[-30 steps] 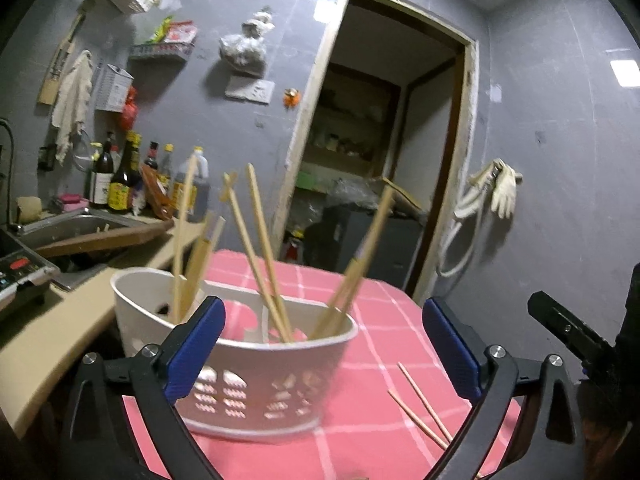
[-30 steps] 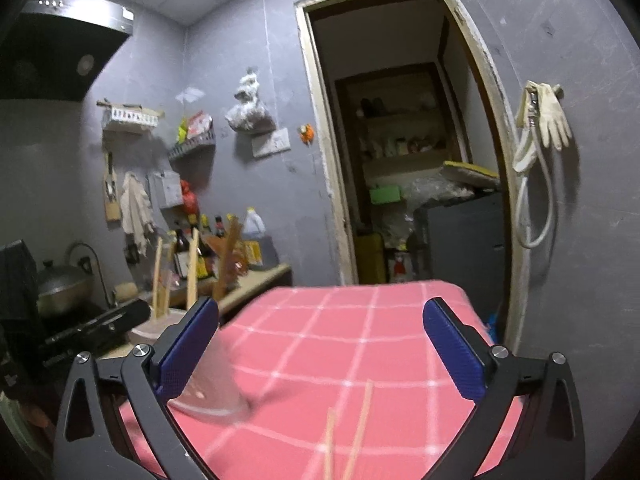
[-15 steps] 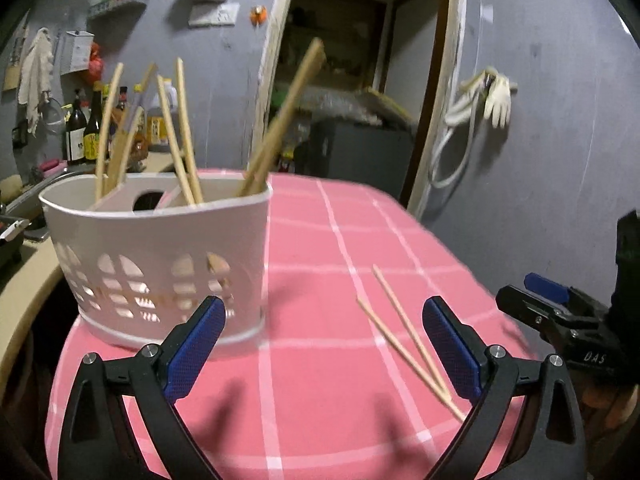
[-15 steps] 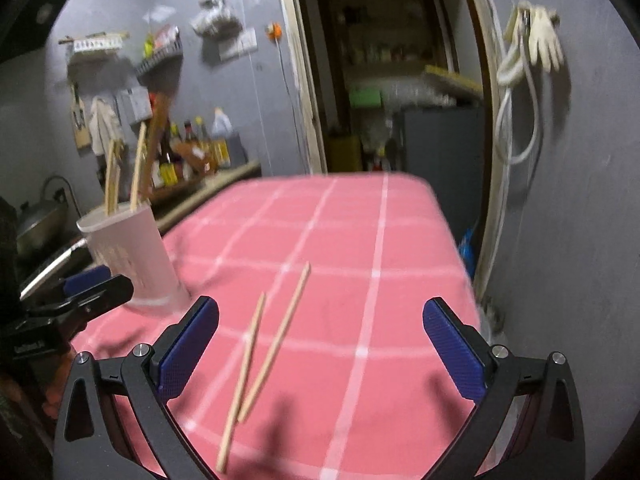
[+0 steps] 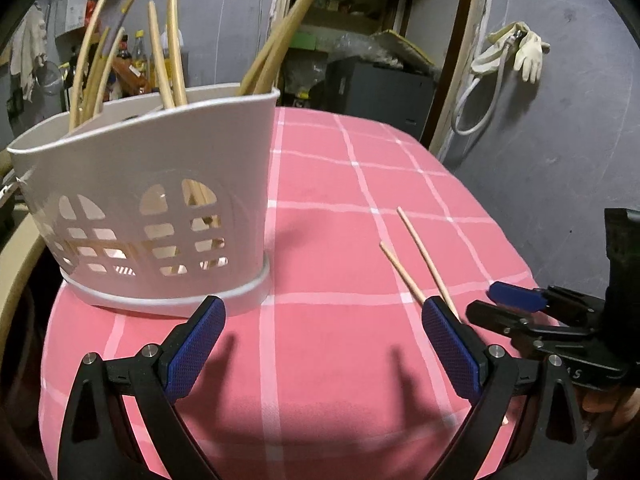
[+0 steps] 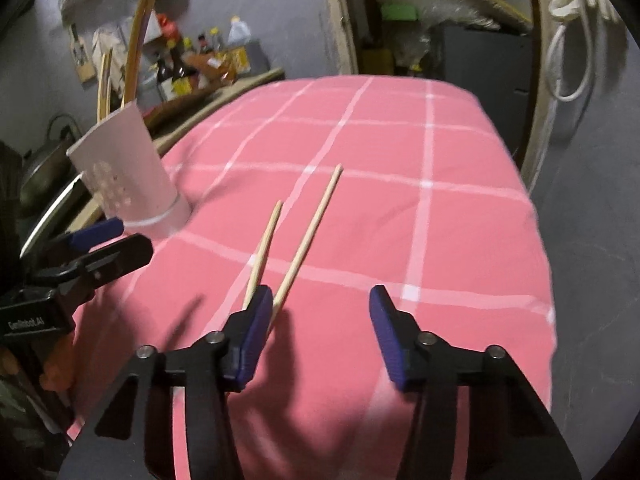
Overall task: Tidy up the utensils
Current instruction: 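Withdraw both open tools from the white holder toward the last two chopsticks, then grasp one wooden chopstick with the left tool while the right tool grasps the other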
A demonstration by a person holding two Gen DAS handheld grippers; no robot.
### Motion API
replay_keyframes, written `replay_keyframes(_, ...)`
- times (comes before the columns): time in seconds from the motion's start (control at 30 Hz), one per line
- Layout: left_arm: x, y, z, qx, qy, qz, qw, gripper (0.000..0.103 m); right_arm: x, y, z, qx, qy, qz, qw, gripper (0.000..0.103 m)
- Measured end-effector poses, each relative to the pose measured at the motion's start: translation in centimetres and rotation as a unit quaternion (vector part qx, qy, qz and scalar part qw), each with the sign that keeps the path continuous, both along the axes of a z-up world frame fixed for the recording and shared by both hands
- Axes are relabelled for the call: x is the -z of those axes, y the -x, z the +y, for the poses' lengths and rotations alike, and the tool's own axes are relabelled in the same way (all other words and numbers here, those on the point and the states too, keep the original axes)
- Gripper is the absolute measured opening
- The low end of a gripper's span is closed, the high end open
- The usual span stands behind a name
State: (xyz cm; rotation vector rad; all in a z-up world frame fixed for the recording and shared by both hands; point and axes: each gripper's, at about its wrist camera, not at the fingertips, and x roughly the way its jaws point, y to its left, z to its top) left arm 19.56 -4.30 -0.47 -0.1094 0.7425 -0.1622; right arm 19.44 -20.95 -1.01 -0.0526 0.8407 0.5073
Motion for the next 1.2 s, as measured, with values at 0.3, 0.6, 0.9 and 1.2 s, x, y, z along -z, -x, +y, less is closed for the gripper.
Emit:
replay_keyframes(0.3,0.8,-1.7,-0.2,0.021,0.01,0.051,0.9984,0.077,0.4,-1.0,1.6,-0.021,0.032,0.014,0.999,0.035)
replay_keyframes(0.6,1.0,-2.4,-1.0,0.062,0.029,0.085,0.994,0.06,0.3,-1.2,0.2,-0.025,0.049,0.019,0.998,0.008)
replay_keyframes(0.9,1.0,-3.0,-3.2,0.125,0.046,0.122,0.9835,0.038,0.0,-0.2,-2.2,-0.013,0.055,0.031,0.998,0.007)
replay_keyframes(1.2,0.9,-4.8,-5.1,0.13,0.053,0.153,0.9782,0.018,0.1,-2.1,-1.9,-0.005,0.049,0.056,0.997,0.008)
